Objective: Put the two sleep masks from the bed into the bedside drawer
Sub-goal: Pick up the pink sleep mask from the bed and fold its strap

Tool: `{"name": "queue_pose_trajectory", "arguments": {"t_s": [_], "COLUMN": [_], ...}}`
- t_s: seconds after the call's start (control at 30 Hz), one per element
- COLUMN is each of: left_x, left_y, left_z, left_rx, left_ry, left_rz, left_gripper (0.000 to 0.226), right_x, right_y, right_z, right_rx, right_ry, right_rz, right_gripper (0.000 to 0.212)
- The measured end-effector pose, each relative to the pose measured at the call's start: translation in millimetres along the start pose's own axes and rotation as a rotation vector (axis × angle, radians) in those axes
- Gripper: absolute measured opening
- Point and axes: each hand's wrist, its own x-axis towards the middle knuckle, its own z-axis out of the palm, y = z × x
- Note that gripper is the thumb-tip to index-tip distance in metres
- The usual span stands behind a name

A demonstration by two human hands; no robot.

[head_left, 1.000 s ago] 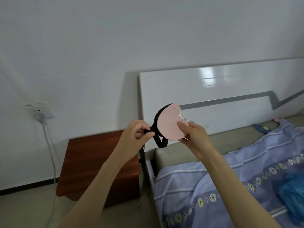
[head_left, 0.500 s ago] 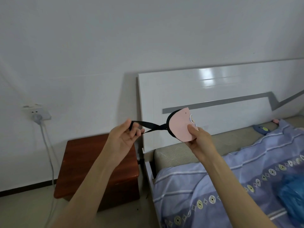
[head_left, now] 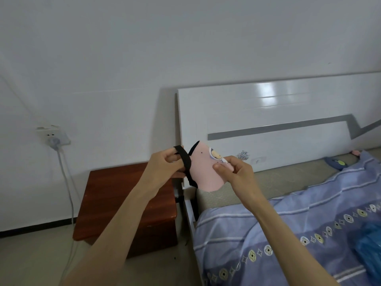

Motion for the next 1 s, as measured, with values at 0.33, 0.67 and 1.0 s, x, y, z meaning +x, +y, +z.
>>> {"name": "queue_pose_trajectory", "arguments": {"t_s": [0.33,0.67,1.0], "left_x": [-8,-36,-80], "left_y": [-7,-39,-65], "left_z": [-5,-16,-59], "left_rx": [0.195,0.099,0.16], "left_ry": [-0.079,0.004,0.207], "left_rz": [0.046,-0.087,-0.093], "left_gripper": [0.018,0.015,0.022], "right_x": [4,7,-5], "right_y": [-5,12,39], "right_z": [-2,24,91], "right_rx": [-0.246,-0.302,-0.363], "right_ry": [-0.298,-0.486,-0.634], "right_rz": [0.011,0.029,0.045], "right_gripper": [0.016,0.02,0.021]}}
